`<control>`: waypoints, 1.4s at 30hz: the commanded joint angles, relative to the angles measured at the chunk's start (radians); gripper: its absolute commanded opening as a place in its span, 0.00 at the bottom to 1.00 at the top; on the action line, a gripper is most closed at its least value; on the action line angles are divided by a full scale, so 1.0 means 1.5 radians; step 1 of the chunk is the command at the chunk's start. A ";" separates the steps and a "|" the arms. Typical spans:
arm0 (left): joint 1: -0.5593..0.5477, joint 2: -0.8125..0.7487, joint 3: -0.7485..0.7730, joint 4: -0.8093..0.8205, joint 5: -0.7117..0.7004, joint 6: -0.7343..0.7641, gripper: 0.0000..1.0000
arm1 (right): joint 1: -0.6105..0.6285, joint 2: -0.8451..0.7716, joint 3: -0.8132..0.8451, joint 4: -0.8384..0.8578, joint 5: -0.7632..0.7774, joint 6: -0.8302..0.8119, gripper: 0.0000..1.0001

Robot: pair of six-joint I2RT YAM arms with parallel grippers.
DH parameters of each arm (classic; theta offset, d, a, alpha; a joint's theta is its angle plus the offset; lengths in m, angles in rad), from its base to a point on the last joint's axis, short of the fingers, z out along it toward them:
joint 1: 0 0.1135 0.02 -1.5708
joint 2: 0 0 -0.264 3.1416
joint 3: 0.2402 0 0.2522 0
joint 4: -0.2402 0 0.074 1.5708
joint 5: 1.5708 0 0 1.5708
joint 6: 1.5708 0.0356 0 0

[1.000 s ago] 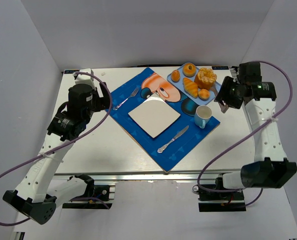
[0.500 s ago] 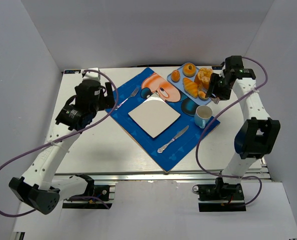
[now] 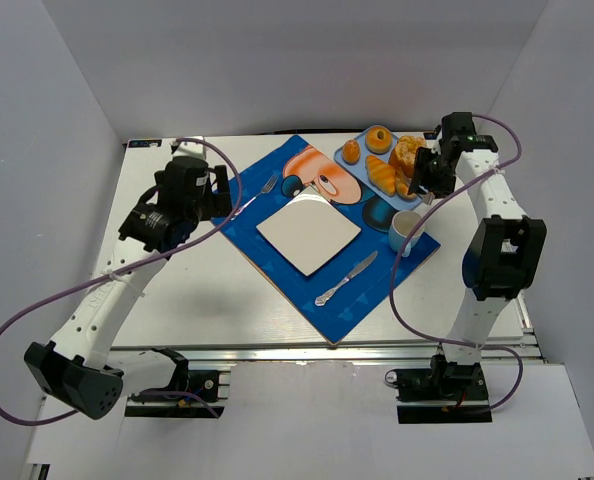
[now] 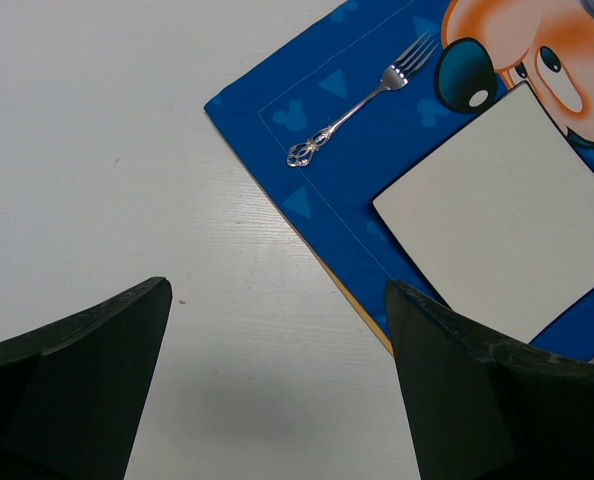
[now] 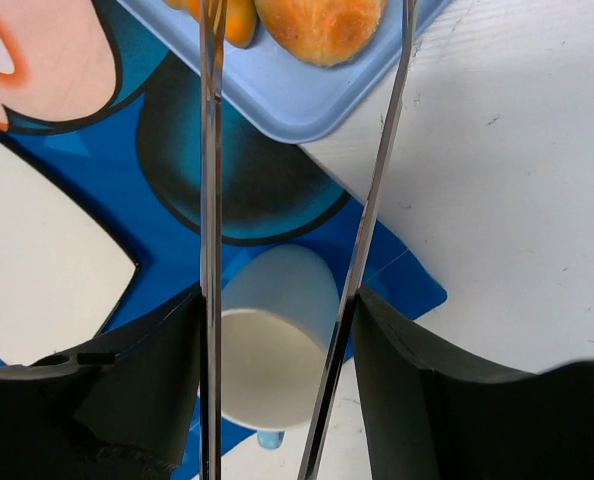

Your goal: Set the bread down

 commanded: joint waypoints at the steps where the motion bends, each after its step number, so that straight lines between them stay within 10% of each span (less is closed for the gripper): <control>1: -0.002 0.003 0.024 0.000 -0.015 0.008 0.98 | -0.001 0.009 0.016 0.030 0.008 -0.014 0.62; 34: -0.002 -0.044 0.001 0.012 -0.016 -0.002 0.98 | -0.010 -0.148 0.052 -0.058 -0.060 0.043 0.27; 42: -0.003 -0.074 -0.019 0.012 -0.011 -0.014 0.98 | 0.201 -0.196 0.013 -0.062 -0.052 0.110 0.27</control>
